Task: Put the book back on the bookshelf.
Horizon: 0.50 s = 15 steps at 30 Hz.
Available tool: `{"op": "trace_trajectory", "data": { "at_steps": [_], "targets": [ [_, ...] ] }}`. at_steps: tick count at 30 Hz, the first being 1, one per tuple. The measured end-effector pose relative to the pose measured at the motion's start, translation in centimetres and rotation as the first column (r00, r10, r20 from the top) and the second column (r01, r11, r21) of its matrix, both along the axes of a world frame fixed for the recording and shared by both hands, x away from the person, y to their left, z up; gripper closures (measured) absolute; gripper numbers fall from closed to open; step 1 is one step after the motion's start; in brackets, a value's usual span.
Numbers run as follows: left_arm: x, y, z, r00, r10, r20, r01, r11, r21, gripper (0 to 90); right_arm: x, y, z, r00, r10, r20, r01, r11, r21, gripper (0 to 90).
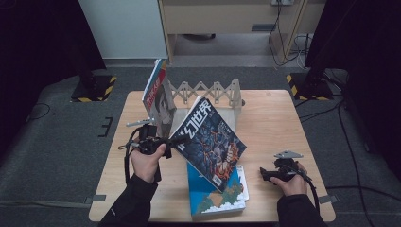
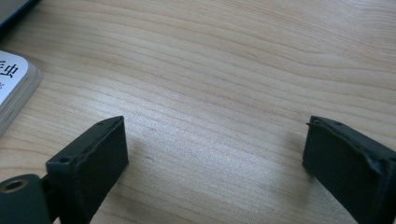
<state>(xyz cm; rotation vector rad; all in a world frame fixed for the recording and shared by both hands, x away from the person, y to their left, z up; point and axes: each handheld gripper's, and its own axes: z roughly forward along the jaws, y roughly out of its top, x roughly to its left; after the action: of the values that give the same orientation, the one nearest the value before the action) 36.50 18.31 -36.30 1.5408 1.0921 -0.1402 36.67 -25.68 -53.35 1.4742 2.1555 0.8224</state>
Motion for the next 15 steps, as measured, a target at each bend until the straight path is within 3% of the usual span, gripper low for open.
{"op": "trace_trajectory", "data": {
  "at_steps": [2,6,9,15],
  "targets": [
    [0.0,0.1,0.5,0.9999,0.006,0.009,-0.006,0.9998,-0.02,82.3,0.0,-0.1,-0.1,1.0,-0.005,0.006,0.005,1.0,0.002,3.8],
    [0.1,0.2,1.4,0.9985,0.026,0.048,-0.028,0.9991,0.031,82.3,0.0,-0.1,-0.2,0.9998,-0.012,0.013,0.012,0.9999,0.006,2.0],
    [0.2,0.6,1.8,0.9977,0.041,0.054,-0.042,0.9991,0.01,82.3,-0.1,-0.1,-0.6,0.9985,-0.022,0.05,0.021,0.9995,0.022,0.4],
    [0.1,1.1,3.7,0.9927,0.064,0.103,-0.066,0.9977,0.015,82.3,-0.1,-0.1,-0.6,0.9986,-0.022,0.049,0.021,0.9995,0.021,0.4]
  ]
}}
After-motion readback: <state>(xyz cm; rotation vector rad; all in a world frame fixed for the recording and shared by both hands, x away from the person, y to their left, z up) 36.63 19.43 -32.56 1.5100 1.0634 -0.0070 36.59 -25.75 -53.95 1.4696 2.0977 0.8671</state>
